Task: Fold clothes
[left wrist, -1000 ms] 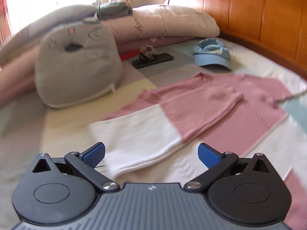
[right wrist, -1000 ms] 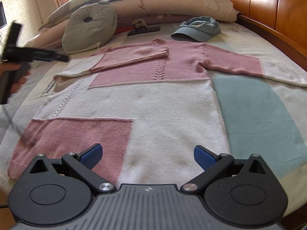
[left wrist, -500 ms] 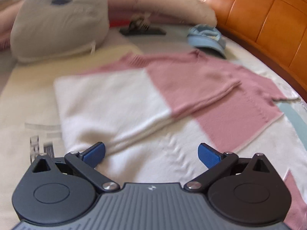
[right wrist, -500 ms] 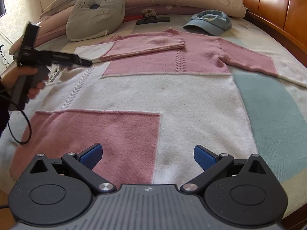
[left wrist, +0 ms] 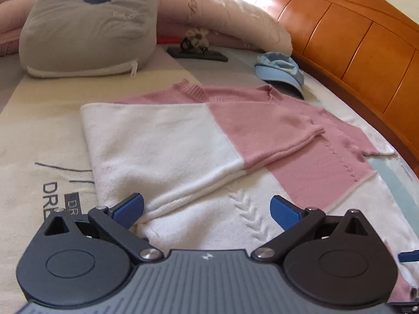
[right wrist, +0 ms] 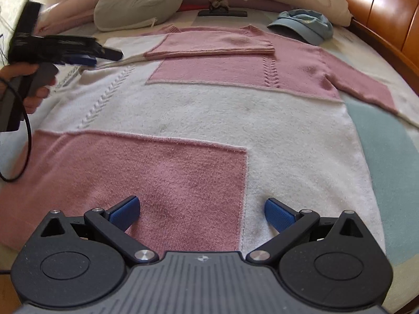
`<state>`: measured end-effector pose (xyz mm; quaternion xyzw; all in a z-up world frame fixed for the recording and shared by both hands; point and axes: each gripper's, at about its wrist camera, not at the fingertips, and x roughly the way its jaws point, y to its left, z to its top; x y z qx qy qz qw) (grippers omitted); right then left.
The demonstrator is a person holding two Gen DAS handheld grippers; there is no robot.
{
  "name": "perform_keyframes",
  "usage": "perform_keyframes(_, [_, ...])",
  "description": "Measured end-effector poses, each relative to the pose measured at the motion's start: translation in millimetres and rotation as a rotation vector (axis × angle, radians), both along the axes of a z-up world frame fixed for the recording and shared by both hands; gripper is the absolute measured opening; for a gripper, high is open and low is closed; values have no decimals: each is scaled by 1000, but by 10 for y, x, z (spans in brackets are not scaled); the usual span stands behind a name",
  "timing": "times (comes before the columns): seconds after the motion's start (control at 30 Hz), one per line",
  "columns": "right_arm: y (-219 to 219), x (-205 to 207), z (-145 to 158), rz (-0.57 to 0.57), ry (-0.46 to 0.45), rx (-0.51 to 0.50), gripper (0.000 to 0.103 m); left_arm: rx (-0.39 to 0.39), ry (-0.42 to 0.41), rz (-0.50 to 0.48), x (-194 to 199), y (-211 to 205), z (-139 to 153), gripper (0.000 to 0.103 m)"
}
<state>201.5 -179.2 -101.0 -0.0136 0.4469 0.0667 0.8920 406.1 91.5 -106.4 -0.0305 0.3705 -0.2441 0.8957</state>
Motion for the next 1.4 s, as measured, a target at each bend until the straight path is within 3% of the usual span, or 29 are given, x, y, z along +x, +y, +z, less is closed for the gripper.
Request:
perform_keyframes(0.1, [-22,-19,-23,0,-15,0,103,25,-27,15,-83,-95,163,102])
perform_keyframes(0.27, [-26,10,-24,2,-10,-4,103,-14,-159,-21,-161,-271,509,102])
perform_keyframes(0.37, [-70,120,37,9,27,28,103,-28,-137,-74,-104,-396,446,102])
perform_keyframes(0.43, [-163,302,135,0,11,113,103,-7,-94,-85,-56,-459,286,102])
perform_keyframes(0.5, [-256,484,232,-10,-4,197,103,76,-25,-95,15,-533,160,102])
perform_keyframes(0.57, [-348,666,330,-20,-20,282,103,153,-30,-65,7,-523,141,102])
perform_keyframes(0.77, [-531,1440,423,-57,-34,508,103,24,-14,-54,19,-202,226,102])
perform_keyframes(0.97, [-624,2167,158,-135,6,609,103,12,-23,-63,22,-228,213,102])
perform_keyframes(1.23, [-959,2467,-187,-229,-47,866,103,8,-6,-42,59,-203,163,102])
perform_keyframes(1.4, [-1040,2563,-245,-267,-124,917,103,16,-11,-29,71,-206,150,102])
